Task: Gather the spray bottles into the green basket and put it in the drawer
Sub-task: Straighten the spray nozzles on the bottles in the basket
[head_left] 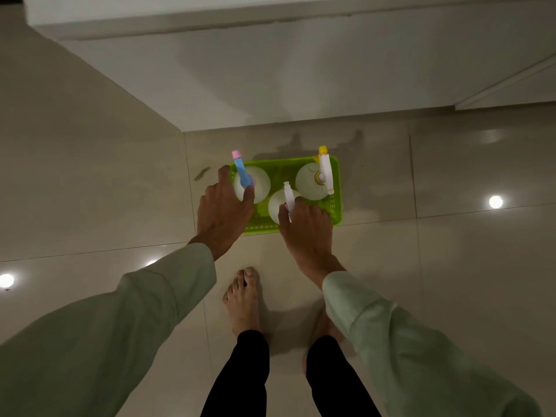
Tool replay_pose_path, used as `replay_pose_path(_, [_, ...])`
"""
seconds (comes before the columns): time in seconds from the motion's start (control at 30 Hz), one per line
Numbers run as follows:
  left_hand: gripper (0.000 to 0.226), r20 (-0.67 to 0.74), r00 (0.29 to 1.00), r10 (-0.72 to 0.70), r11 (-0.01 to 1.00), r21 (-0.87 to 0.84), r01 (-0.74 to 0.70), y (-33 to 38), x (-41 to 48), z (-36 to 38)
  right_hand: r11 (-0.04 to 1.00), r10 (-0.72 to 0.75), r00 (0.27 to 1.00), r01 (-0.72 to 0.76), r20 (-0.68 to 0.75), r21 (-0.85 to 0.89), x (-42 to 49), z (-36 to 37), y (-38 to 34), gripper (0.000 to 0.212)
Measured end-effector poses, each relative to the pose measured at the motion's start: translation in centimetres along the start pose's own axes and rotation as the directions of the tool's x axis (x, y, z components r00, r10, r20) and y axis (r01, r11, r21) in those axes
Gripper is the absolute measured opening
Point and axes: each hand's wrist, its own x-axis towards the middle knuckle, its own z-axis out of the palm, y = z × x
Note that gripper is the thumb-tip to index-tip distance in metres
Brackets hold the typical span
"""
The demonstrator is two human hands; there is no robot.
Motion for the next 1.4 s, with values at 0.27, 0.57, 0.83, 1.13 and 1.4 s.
replay_pose_path(0.27, [0.055, -0.010, 1.000, 0.015, 0.999, -0.044, -0.016, 0.4, 0.2, 0.3, 0.998, 0.033, 0.999, -0.034, 0.027, 0.058, -0.5, -0.2, 1.0, 0.045])
replay_pose_path(0.57, [0.046, 0.027, 0.998, -0.052, 0.998, -0.024, 0.053, 0.4, 1.3, 1.2, 1.000, -0.009, 1.000, 0.009, 0.003, 0.025, -0.3, 0.4, 0.7, 0.029])
replay_pose_path(0.83, [0.039, 0.041, 0.999, -0.011, 1.000, 0.005, 0.011, 0.8, 1.4, 1.4, 1.000, 0.015, 0.999, -0.014, -0.036, 0.016, -0.4, 0.7, 0.2, 0.030])
replay_pose_path(1.13, [0.034, 0.030, 0.999, -0.016, 0.999, 0.038, 0.014, 1.1, 1.1, 1.7, 0.999, 0.011, 0.997, -0.008, -0.071, 0.040, -0.7, 1.0, 0.0, 0.026])
replay_pose_path(1.4, [0.036, 0.019, 1.000, -0.024, 1.000, 0.013, 0.024, 1.2, 0.9, 1.8, 0.994, 0.011, 0.996, -0.002, -0.085, 0.106, -1.1, 0.4, 1.2, 0.050])
